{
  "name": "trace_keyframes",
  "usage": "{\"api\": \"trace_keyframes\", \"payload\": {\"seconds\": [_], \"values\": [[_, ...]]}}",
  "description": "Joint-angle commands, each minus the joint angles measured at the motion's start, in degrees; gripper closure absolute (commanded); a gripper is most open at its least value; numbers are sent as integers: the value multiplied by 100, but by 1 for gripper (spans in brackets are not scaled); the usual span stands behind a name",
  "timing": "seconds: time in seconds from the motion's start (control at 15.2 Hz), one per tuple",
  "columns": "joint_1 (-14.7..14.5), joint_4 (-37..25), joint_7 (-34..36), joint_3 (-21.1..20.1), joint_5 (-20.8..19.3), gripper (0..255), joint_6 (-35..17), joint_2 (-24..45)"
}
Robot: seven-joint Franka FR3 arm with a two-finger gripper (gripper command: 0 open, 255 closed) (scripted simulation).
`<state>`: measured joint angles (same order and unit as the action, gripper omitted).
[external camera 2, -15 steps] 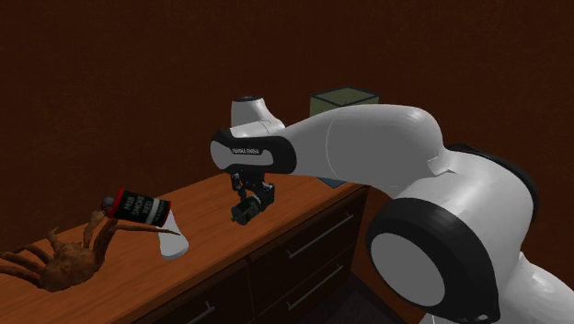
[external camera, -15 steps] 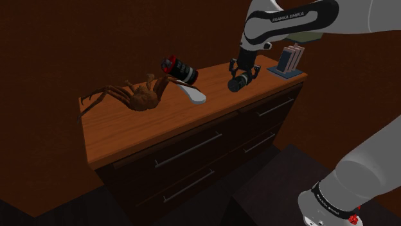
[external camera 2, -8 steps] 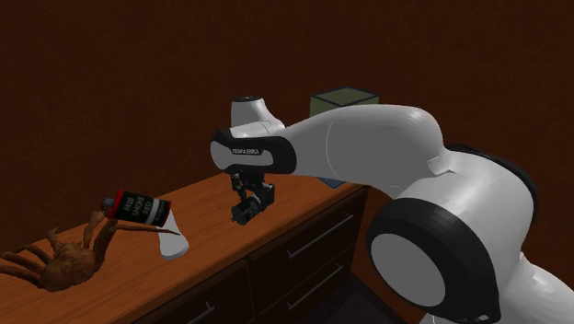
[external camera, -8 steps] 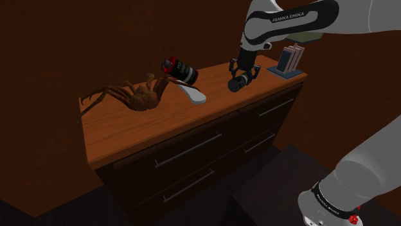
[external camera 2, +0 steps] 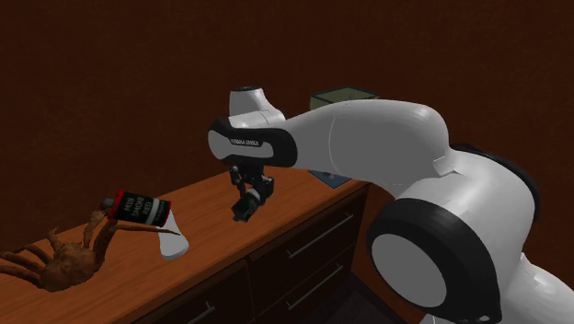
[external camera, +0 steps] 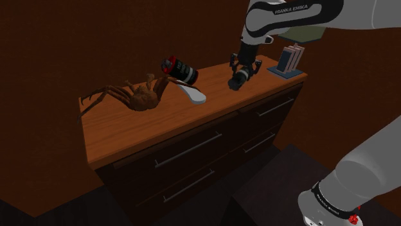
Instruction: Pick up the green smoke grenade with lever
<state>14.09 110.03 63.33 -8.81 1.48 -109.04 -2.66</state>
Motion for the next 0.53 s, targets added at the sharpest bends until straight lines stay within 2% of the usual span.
{"api": "trace_keyframes", "payload": {"seconds": [0.0, 0.46], "values": [[3, -133, -4, 4, 4, 255, 171, -38], [6, -661, 4, 7, 2, 255, 709, -49]]}}
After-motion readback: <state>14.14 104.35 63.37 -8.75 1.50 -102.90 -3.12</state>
